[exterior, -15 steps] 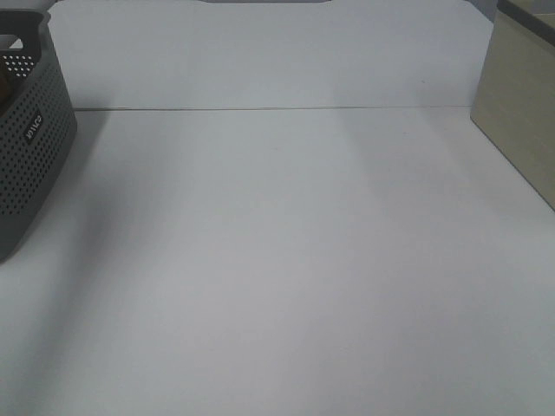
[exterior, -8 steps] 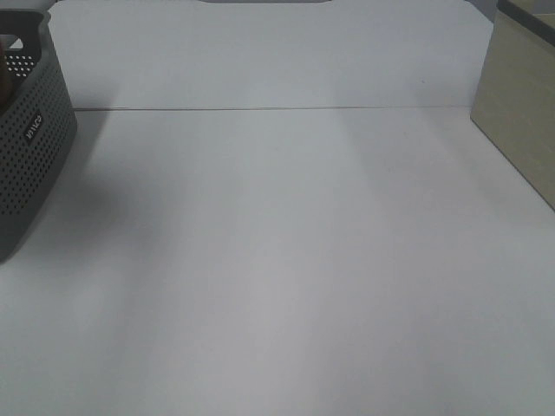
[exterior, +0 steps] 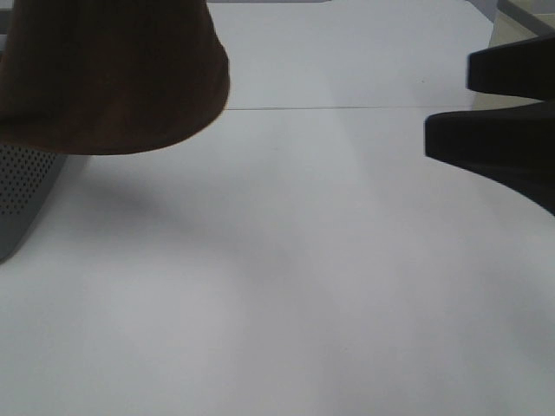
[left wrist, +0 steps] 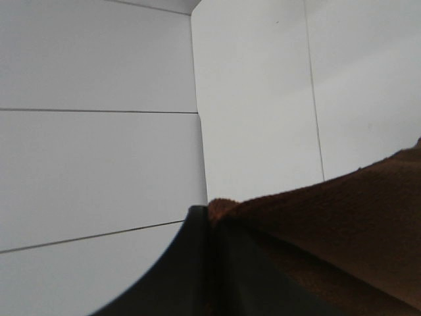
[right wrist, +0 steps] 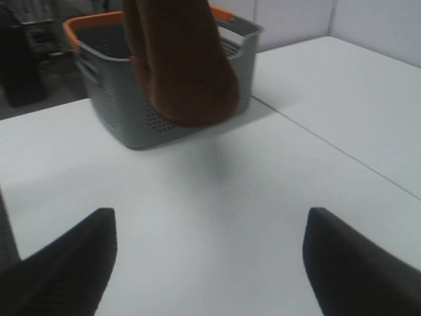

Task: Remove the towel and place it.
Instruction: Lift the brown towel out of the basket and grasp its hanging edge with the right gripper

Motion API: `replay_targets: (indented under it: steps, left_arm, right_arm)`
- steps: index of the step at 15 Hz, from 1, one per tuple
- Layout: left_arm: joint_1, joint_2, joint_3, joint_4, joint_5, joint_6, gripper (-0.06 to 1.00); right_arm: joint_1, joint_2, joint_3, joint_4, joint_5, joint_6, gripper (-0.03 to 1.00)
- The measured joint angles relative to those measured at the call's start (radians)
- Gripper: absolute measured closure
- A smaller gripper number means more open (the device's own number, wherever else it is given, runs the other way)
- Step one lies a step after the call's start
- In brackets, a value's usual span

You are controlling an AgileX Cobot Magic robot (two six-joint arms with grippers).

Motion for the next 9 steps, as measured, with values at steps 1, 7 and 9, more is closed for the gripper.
replay_targets:
  steps: [1,7,9]
  left_arm:
    - [-0.02,0.014,0.0,-0.002,0.002,0.026,0.94]
    - [-0.098,0.041,0.0,-0.008,-0.005,0.054,0.94]
    - [-0.098,0.043,0.0,-0.01,-0.007,0.068,0.94]
  right_arm:
    - [0.0,0.089,-0.022,0.054,0.066,-0.09,0.21]
    - [0.084,0.558,-0.244,0.178,0.266,-0.284,0.21]
    - [0.165,0.662,-0.314,0.178,0.265,-0.284,0.21]
